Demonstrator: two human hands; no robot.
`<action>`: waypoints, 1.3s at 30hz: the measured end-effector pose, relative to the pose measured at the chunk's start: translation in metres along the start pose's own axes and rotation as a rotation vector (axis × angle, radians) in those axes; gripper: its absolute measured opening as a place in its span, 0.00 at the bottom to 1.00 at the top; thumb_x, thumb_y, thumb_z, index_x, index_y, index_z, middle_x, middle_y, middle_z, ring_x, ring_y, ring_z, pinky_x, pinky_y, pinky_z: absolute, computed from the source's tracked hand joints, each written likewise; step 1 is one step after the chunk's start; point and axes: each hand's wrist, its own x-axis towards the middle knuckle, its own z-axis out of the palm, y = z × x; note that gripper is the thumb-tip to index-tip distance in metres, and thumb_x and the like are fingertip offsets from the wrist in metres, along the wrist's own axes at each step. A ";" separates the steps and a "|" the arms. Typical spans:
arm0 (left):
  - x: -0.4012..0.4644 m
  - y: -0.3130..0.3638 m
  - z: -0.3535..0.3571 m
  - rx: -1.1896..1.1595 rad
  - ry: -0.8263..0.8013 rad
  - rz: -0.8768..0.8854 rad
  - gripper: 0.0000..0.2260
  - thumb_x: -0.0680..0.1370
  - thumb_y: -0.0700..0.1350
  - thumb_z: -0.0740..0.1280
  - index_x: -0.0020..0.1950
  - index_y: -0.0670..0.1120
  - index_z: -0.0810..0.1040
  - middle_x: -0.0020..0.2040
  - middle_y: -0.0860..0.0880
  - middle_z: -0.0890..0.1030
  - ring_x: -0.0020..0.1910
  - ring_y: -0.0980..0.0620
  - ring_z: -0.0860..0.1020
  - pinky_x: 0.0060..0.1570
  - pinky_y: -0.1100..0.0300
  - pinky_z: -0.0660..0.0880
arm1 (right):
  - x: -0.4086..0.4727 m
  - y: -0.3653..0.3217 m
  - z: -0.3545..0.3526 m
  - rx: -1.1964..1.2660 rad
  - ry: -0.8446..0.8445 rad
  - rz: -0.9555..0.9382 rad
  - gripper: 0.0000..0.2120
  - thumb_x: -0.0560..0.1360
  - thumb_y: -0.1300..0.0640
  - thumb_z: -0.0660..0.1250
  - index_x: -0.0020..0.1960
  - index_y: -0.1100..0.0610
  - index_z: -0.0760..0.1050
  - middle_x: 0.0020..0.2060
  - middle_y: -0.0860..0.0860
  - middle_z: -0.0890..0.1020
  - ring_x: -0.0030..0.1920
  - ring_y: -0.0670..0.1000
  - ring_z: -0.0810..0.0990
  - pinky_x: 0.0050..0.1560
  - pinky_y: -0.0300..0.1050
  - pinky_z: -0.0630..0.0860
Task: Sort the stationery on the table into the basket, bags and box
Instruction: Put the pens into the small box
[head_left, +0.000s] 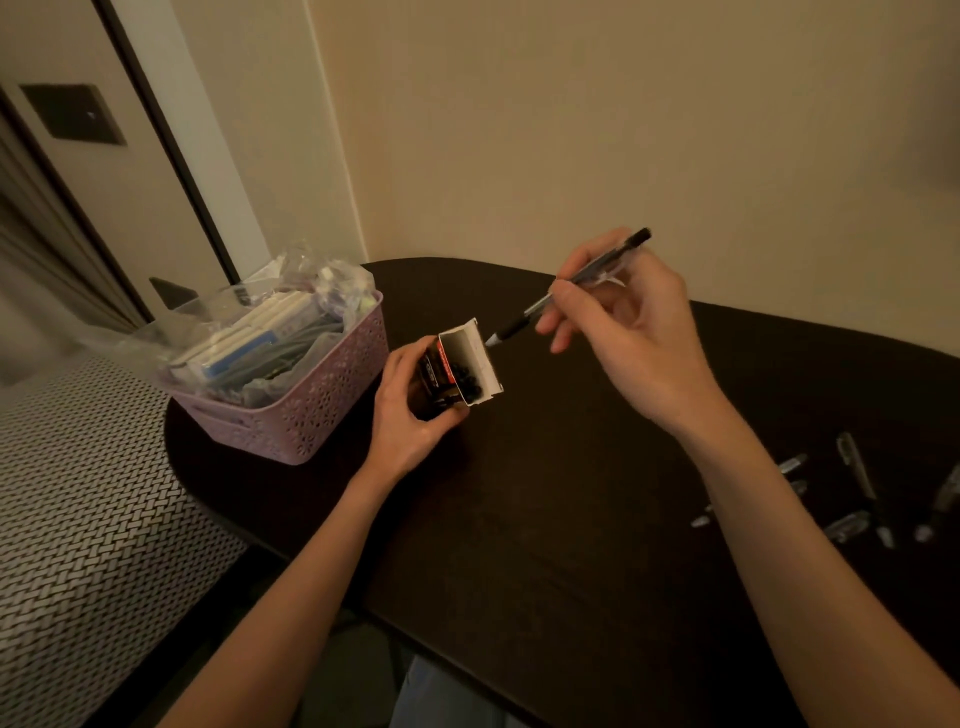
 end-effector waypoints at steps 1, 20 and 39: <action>-0.004 0.004 0.002 -0.003 -0.013 0.007 0.33 0.67 0.53 0.74 0.70 0.53 0.68 0.67 0.50 0.69 0.68 0.53 0.69 0.65 0.43 0.71 | -0.005 -0.004 -0.001 -0.014 -0.030 -0.016 0.04 0.78 0.66 0.62 0.51 0.60 0.71 0.43 0.55 0.78 0.41 0.50 0.82 0.40 0.42 0.80; -0.015 0.025 0.014 0.007 -0.049 -0.020 0.34 0.65 0.54 0.73 0.69 0.60 0.66 0.66 0.54 0.68 0.66 0.60 0.68 0.66 0.46 0.71 | -0.011 0.031 0.002 -0.538 -0.169 -0.039 0.10 0.73 0.61 0.70 0.53 0.52 0.77 0.51 0.45 0.75 0.46 0.39 0.77 0.44 0.30 0.76; -0.012 0.025 0.015 0.003 -0.080 -0.054 0.35 0.65 0.55 0.73 0.71 0.57 0.67 0.65 0.53 0.69 0.66 0.58 0.69 0.65 0.46 0.71 | -0.013 0.029 0.000 -0.563 -0.178 -0.203 0.09 0.74 0.60 0.69 0.54 0.55 0.80 0.48 0.47 0.81 0.44 0.43 0.79 0.44 0.35 0.78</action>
